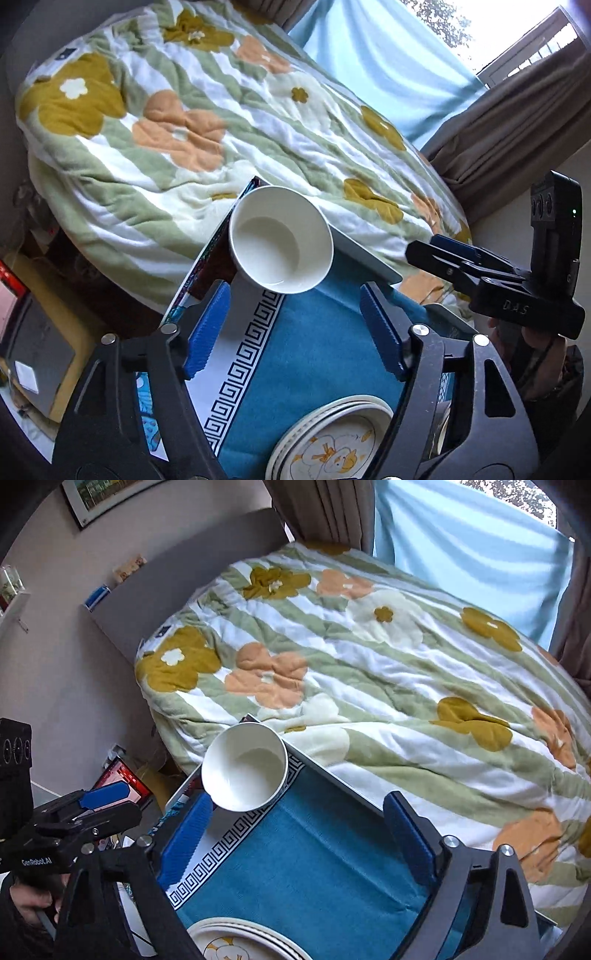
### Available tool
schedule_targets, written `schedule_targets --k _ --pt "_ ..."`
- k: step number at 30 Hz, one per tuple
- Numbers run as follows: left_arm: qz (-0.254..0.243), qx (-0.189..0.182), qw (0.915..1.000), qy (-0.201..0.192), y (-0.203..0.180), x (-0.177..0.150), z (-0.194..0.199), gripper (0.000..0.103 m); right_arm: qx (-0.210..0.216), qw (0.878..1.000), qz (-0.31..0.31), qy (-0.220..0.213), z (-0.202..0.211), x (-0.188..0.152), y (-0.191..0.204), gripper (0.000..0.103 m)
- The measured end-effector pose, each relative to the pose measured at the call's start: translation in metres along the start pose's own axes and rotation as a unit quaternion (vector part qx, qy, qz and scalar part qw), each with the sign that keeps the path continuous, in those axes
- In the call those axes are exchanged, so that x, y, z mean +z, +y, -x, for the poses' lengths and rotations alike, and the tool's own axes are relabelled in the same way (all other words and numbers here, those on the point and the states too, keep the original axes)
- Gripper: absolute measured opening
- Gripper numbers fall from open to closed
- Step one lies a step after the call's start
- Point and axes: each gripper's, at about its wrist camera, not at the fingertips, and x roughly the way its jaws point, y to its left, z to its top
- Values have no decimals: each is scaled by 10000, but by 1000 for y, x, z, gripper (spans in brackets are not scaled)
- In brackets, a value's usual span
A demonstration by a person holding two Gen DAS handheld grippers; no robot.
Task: Organize plates and bowls
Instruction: 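Grasp the rim of the small white bowl with both grippers, then lift the small white bowl with both grippers and carry it over the cream bowl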
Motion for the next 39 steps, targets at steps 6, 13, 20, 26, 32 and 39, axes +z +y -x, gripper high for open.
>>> schedule_targets --k 6,13,20,26,32,39 --pt "129 -79 9987 487 22 12 -60 52 291 9971 -205 671 -77 9 -1 56" --pt "299 130 9975 629 40 26 -87 37 486 9925 -350 1064 -117 14 -4 36" --pt "487 322 9965 598 55 26 -95 16 586 9908 -394 1151 -133 15 -4 13" --pt "428 388 9965 601 50 26 -95 16 618 9909 -489 1095 -135 14 -8 11" --pt "262 460 9965 648 44 24 -91 16 578 9913 -565 1040 -129 11 -7 11" --pt "-138 473 9974 532 24 20 -73 16 537 9921 -765 835 -109 -4 -8 11"
